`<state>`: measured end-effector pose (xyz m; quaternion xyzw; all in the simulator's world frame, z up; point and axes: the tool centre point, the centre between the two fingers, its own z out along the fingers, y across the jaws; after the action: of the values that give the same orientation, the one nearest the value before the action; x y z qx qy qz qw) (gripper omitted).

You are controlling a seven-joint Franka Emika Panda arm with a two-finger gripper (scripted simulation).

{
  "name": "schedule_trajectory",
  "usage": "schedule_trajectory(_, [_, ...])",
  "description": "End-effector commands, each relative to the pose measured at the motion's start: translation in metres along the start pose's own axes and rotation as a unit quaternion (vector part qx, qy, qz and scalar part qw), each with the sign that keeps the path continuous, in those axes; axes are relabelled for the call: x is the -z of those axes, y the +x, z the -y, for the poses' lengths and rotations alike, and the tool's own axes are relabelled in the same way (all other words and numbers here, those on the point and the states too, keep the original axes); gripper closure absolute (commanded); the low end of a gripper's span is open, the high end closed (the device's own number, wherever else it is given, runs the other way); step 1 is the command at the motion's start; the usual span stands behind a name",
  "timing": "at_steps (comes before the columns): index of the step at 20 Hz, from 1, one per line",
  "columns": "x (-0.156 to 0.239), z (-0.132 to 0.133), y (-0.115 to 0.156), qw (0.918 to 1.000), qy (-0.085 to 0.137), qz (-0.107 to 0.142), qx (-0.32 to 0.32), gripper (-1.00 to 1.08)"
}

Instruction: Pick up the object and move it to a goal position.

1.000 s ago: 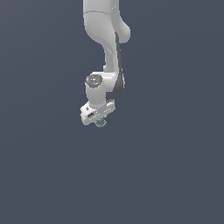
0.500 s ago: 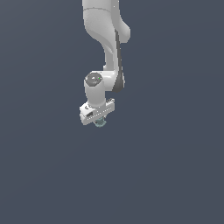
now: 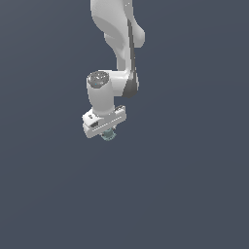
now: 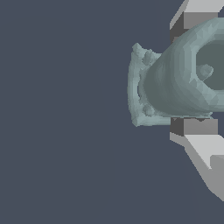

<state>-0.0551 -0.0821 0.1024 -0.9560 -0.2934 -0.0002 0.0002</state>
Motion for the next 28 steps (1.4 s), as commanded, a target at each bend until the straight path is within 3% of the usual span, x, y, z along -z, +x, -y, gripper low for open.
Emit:
schedule_trajectory(1, [0.02,-0.008,0.007,1.0,0.0,0.0,0.0,1.08])
schedule_trajectory(15, [0.139,-0.059,0.049,1.0,0.0,0.0,0.0,1.08])
schedule_trajectory(28, [0.217,-0.095,0.079,1.0,0.0,0.0,0.0,1.08])
